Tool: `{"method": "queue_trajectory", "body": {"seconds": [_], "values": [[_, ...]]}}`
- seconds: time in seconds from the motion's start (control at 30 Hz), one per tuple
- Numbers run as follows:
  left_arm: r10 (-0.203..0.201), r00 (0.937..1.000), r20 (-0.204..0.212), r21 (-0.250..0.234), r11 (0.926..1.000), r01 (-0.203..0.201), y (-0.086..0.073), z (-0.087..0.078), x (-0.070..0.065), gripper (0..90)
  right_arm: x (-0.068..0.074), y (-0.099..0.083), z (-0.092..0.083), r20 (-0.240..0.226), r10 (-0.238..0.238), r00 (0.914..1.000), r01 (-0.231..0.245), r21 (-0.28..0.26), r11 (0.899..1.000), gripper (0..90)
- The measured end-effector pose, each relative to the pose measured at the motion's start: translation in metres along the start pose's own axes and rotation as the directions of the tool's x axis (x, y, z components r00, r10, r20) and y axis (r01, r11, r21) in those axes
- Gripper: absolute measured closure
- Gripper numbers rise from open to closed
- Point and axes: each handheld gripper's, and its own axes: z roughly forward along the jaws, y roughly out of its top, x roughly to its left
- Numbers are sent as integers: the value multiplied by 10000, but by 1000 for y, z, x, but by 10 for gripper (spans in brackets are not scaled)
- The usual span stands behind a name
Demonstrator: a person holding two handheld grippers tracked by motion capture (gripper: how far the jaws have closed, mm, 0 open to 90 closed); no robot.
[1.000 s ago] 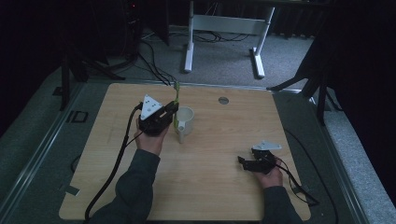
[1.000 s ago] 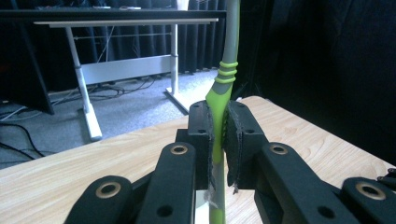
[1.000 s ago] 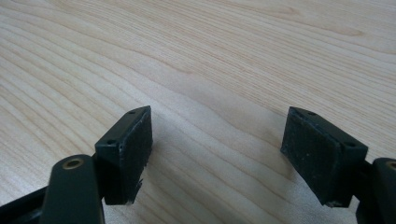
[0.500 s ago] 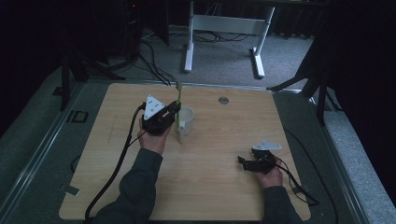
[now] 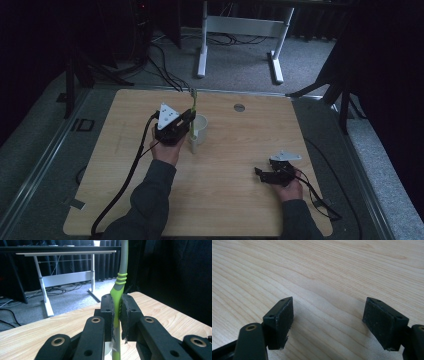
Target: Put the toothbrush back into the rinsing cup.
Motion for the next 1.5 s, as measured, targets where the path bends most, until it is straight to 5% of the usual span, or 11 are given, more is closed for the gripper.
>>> {"method": "queue_trajectory", "body": {"seconds": [1.5], "values": [[315,9995,-98,530,9981,-309,-17,20,-1,818,0,0,0,-20,-26,10000,26,9,10000,242]]}}
